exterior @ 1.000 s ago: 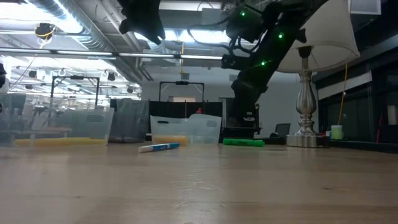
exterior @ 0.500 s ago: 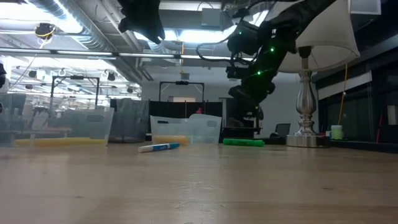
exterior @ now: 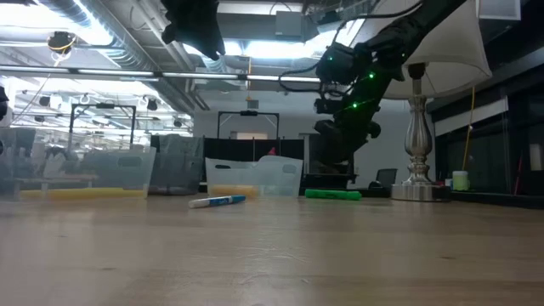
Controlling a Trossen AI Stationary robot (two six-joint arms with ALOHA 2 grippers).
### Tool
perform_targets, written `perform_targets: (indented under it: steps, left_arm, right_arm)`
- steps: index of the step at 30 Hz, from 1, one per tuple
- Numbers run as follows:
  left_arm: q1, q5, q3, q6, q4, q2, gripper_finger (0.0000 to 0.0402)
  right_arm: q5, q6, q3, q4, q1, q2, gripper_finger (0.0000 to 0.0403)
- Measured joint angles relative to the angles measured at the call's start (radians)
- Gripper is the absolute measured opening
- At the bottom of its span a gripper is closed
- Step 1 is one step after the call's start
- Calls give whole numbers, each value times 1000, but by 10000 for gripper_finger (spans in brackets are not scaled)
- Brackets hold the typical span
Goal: Pick & Place Markers
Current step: Put the green highlighter into the top transparent bin
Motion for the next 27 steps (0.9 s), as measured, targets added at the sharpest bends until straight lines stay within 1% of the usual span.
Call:
perform_targets:
  steps: [2, 6, 11, 17, 19, 22, 25, 27]
  left_arm:
    - [3, 0, 0, 0, 0, 0, 127]
    - [3, -1, 0, 0, 0, 0, 127]
    - [3, -1, 0, 0, 0, 0, 127]
    - [3, -1, 0, 0, 0, 0, 127]
    - [3, -1, 0, 0, 0, 0, 127]
    - [3, -1, 0, 0, 1, 0, 127]
    - [3, -1, 0, 0, 0, 0, 127]
    - [3, -1, 0, 0, 0, 0, 127]
  right_arm:
    - [-35, -18, 0, 3, -15, 8, 171]
    - [-46, -86, 0, 7, -38, 37, 171]
    - [-130, -110, 0, 11, -64, 94, 171]
    - [-136, -132, 0, 12, -82, 141, 171]
    - [-157, -133, 0, 12, -92, 151, 171]
    - [-215, -129, 0, 9, -111, 165, 171]
    - [-273, -93, 1, 3, -122, 170, 171]
    - [-287, -73, 1, 2, -122, 170, 171]
